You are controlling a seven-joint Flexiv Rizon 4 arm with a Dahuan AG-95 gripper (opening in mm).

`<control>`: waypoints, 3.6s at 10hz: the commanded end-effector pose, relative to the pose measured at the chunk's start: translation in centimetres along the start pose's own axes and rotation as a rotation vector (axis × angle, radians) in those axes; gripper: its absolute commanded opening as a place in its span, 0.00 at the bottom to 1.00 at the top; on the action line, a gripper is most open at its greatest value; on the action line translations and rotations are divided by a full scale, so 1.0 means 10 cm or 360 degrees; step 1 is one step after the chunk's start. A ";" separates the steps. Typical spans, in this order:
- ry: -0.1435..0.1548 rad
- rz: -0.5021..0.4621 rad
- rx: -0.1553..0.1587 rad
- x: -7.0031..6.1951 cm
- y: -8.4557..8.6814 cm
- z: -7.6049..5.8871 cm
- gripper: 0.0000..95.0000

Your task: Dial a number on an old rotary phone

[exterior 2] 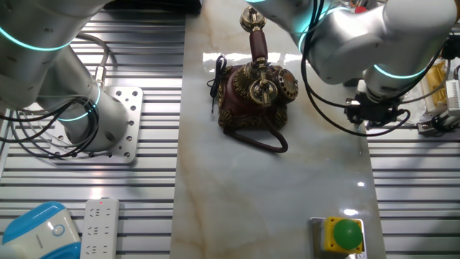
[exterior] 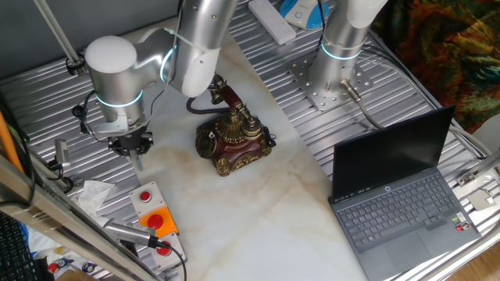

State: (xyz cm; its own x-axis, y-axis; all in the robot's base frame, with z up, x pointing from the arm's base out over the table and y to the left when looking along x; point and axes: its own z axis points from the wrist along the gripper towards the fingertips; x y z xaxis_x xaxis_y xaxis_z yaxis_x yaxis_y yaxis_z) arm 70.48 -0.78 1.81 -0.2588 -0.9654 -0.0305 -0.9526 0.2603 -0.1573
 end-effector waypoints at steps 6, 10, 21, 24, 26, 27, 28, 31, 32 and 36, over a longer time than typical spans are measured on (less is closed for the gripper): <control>-0.0010 -0.0056 -0.0004 0.00 0.01 0.03 0.20; -0.0020 -0.0067 -0.0004 0.00 0.02 0.05 0.20; -0.0111 -0.0028 -0.0109 0.00 0.04 0.09 0.20; -0.0127 0.0009 -0.0124 0.00 0.05 0.12 0.20; -0.0126 0.0058 -0.0225 0.00 0.05 0.12 0.00; -0.0163 0.0094 -0.0225 0.00 0.05 0.12 0.00; -0.0187 0.0109 -0.0236 0.00 0.05 0.12 0.00; -0.0159 0.0101 -0.0301 0.00 0.05 0.12 0.00; -0.0162 0.0104 -0.0249 0.00 0.05 0.11 0.00; -0.0129 0.0187 -0.0252 0.01 0.00 0.01 0.00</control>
State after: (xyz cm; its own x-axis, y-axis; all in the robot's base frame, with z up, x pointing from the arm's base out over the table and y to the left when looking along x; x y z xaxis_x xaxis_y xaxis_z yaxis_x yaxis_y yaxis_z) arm 70.61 -0.75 1.49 -0.3530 -0.9279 -0.1202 -0.9353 0.3534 0.0192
